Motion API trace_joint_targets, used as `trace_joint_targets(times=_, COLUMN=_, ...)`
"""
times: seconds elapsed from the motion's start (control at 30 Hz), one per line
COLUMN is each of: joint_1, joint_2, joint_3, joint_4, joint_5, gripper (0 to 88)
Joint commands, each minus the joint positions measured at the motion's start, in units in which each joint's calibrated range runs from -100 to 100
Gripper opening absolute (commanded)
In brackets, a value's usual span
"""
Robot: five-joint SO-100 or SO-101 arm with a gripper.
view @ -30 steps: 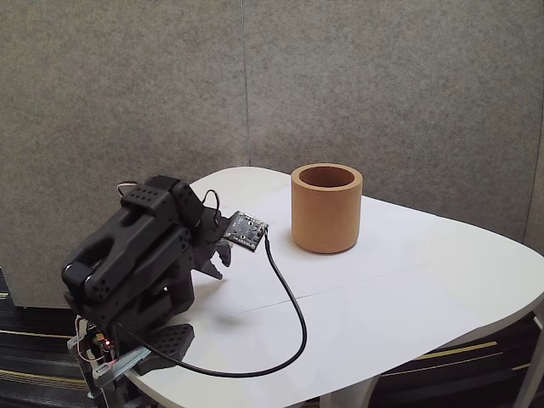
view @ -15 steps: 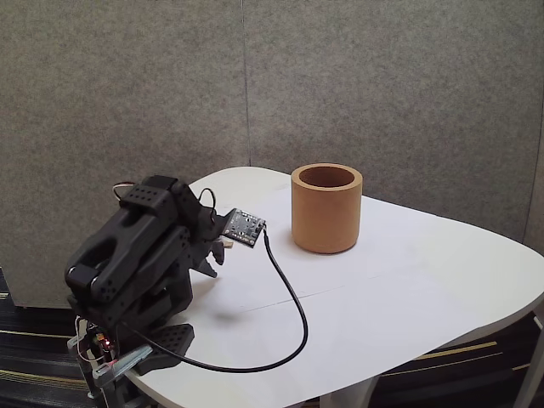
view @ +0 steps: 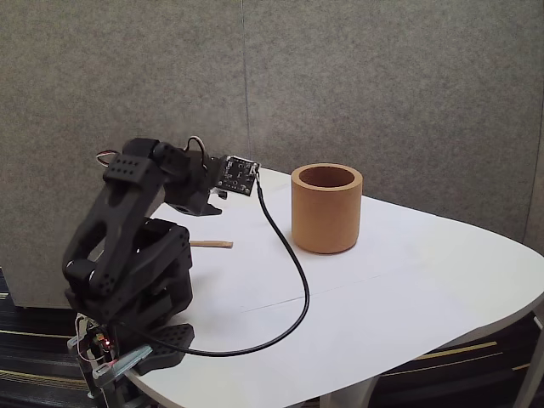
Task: Grab the pen and put it in the pen holder.
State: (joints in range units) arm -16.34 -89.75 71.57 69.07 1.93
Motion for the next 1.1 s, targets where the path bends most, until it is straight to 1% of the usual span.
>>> trace_joint_targets(times=0.0, joint_1=-4.2, joint_2=9.5, joint_3=-7.4, joint_4=-0.5, joint_5=-0.1, gripper=10.0)
trace_joint_targets(times=0.2, joint_1=-11.1, joint_2=29.5, joint_3=-19.0, joint_4=-0.5, joint_5=-0.1, gripper=10.0)
trace_joint_targets(times=0.33, joint_1=-14.6, joint_2=39.4, joint_3=-23.7, joint_4=-0.5, joint_5=-0.3, gripper=10.0)
trace_joint_targets(times=0.43, joint_1=-16.7, joint_2=45.7, joint_3=-26.1, joint_4=-0.8, joint_5=-3.0, gripper=10.0)
trace_joint_targets(times=0.5, joint_1=-17.6, joint_2=49.4, joint_3=-26.3, joint_4=-3.1, joint_5=-4.4, gripper=10.0)
trace_joint_targets(times=0.63, joint_1=-17.6, joint_2=55.5, joint_3=-26.4, joint_4=-8.2, joint_5=-5.0, gripper=10.0)
trace_joint_targets(times=0.87, joint_1=-17.6, joint_2=63.6, joint_3=-27.3, joint_4=-12.4, joint_5=-5.0, gripper=10.0)
trace_joint_targets(times=1.07, joint_1=-17.6, joint_2=73.6, joint_3=-35.9, joint_4=-13.1, joint_5=-5.1, gripper=10.0)
